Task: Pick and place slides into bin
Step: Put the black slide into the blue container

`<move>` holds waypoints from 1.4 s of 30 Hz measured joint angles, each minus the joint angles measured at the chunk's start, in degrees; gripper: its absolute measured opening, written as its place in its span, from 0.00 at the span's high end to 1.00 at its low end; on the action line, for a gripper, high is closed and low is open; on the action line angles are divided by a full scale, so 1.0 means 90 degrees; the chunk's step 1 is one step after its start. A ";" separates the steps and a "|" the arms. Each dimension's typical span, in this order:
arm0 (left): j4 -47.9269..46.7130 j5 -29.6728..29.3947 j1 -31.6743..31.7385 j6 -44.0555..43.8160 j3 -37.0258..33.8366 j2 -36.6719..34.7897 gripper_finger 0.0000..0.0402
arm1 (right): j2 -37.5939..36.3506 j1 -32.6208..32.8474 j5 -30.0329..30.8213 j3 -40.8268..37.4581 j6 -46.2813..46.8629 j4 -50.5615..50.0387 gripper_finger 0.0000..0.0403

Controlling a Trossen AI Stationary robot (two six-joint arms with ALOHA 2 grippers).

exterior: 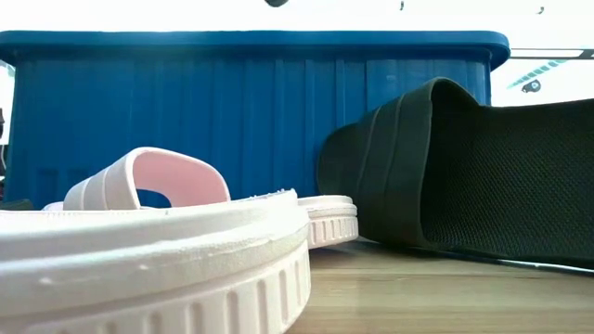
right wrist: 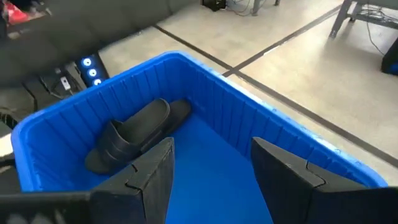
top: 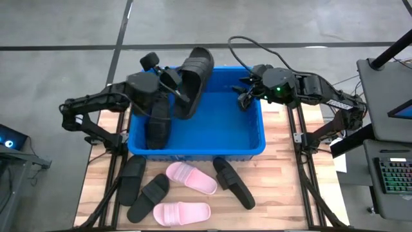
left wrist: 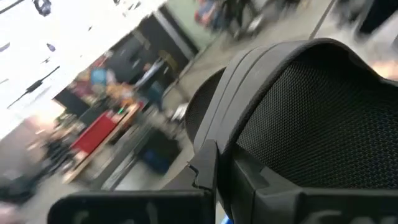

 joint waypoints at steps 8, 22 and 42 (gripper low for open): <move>-0.0176 -0.1310 0.0105 -0.0168 -0.0166 0.0269 1.00 | -0.0240 0.0000 0.0304 -0.0037 0.0061 -0.0027 0.50; -0.1131 -0.1651 0.0333 -0.0676 -0.0436 0.1135 1.00 | -0.0450 0.0000 0.0306 -0.0100 0.0051 -0.0111 0.50; -0.2321 -0.0592 0.0848 -0.2803 -0.2049 0.1391 1.00 | -0.0454 0.0000 0.0697 -0.0177 -0.0017 -0.0340 0.50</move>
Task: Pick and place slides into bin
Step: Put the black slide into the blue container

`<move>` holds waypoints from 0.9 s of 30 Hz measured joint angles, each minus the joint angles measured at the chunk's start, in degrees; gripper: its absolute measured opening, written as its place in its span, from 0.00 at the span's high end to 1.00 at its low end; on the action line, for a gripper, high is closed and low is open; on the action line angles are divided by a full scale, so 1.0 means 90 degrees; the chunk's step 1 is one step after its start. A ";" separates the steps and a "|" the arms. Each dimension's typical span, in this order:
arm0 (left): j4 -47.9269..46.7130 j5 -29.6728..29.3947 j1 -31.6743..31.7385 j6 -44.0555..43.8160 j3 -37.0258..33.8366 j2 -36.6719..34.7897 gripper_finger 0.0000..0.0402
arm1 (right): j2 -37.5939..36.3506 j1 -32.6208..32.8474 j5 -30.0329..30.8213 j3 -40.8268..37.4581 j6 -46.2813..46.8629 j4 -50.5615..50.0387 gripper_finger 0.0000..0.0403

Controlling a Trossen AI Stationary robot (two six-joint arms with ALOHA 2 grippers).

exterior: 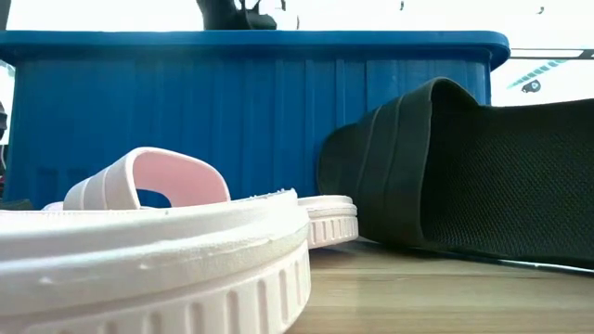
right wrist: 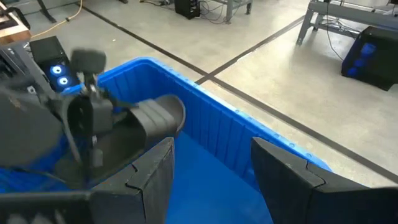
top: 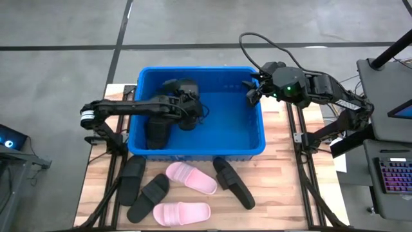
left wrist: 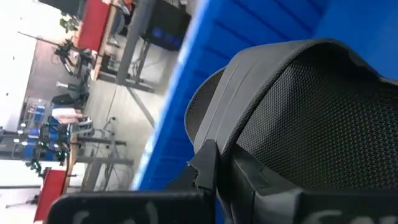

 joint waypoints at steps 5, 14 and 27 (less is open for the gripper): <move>0.0260 -0.0088 0.0022 -0.0201 -0.0603 0.0044 1.00 | 0.0000 0.0000 0.0000 0.0000 0.0000 0.0000 0.50; 0.1030 -0.0101 0.0156 -0.0191 -0.1385 0.0032 1.00 | 0.0001 0.0000 -0.0001 0.0000 0.0022 0.0002 0.50; 0.2499 -0.0315 0.0617 0.0768 -0.2124 0.0039 1.00 | 0.0006 0.0000 -0.0005 -0.0005 0.0073 0.0005 0.50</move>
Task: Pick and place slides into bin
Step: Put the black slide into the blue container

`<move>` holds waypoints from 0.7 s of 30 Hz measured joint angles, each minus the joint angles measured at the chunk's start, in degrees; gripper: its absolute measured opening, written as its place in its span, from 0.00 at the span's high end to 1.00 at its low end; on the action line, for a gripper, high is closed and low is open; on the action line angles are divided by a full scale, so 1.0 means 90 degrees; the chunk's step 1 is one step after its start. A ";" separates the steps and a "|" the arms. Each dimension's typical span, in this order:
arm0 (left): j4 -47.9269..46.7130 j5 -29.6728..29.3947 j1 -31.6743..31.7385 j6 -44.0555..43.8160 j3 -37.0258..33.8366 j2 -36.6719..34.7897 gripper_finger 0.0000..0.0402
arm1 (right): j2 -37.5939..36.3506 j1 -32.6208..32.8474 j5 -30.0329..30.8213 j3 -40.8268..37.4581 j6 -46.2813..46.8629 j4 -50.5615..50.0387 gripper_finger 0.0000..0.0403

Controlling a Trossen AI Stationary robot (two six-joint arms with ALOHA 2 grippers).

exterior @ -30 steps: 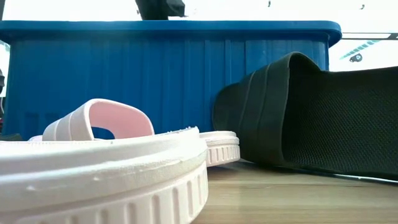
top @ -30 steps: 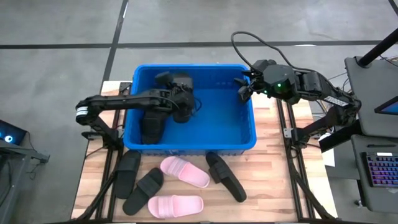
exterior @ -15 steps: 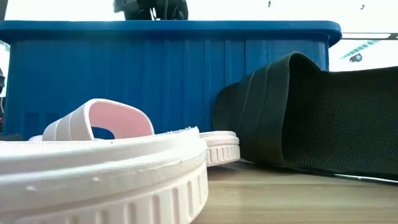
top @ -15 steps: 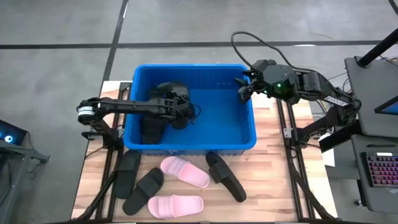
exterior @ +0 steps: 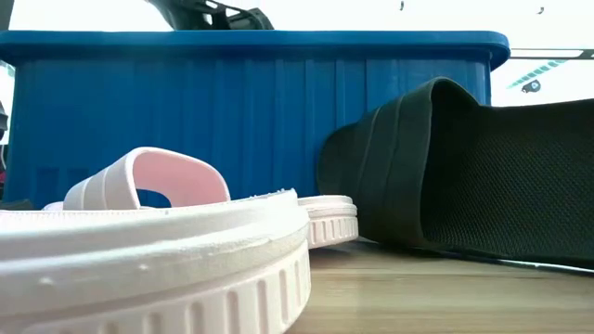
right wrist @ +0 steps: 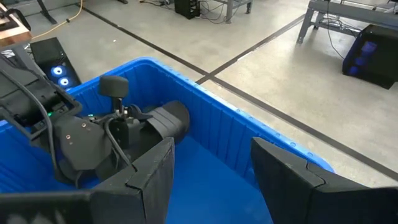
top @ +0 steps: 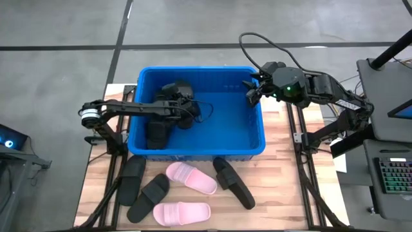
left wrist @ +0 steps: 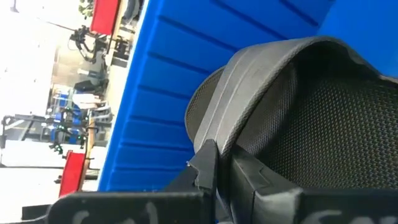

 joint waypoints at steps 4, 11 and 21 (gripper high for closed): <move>0.0243 0.0062 0.0113 0.0265 -0.0234 0.0000 1.00 | 0.0000 0.0000 0.0000 0.0000 0.0000 0.0000 0.50; 0.0878 0.0364 0.0268 0.0556 -0.0730 0.0007 1.00 | 0.0000 0.0000 0.0000 0.0000 0.0000 0.0000 0.50; 0.1215 0.0329 0.0345 0.1265 -0.0917 -0.0005 1.00 | 0.0002 0.0000 0.0000 0.0000 0.0002 0.0000 0.50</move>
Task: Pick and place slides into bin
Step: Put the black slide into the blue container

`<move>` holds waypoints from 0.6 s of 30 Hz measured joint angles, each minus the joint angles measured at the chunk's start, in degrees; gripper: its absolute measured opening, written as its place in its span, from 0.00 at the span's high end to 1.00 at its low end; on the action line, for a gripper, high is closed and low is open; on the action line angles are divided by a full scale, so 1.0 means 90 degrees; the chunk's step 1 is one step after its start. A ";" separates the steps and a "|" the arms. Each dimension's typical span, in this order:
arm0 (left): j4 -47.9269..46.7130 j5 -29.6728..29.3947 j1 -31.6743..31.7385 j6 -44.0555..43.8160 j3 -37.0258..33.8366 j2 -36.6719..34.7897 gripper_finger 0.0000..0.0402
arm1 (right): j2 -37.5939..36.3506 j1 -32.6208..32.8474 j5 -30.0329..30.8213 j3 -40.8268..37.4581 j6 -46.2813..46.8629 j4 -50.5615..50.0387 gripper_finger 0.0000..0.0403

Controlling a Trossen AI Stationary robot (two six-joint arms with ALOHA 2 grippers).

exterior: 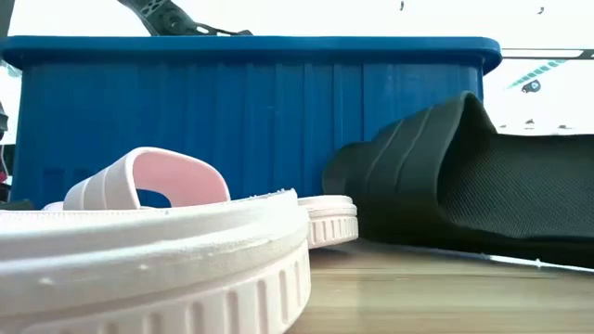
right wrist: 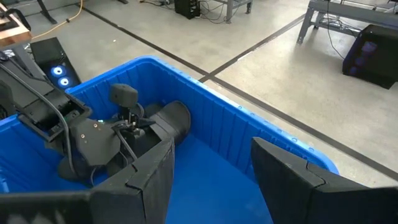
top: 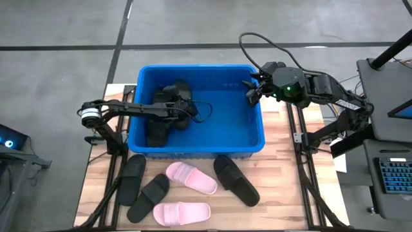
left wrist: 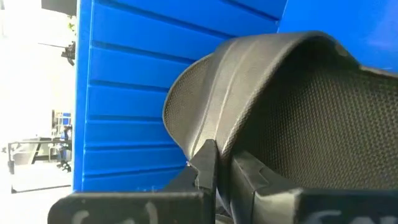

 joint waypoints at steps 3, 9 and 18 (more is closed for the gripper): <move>-0.0003 0.0110 0.0000 0.0000 0.0000 -0.0072 1.00 | 0.0000 0.0000 0.0000 0.0000 0.0000 0.0000 0.50; -0.0091 0.0552 0.0010 -0.0015 -0.0012 -0.0198 1.00 | 0.0000 0.0000 0.0002 0.0000 0.0000 0.0000 0.50; -0.0162 0.0619 0.0060 -0.0058 -0.0176 -0.0189 1.00 | 0.0005 -0.0002 0.0053 0.0000 0.0000 0.0002 0.50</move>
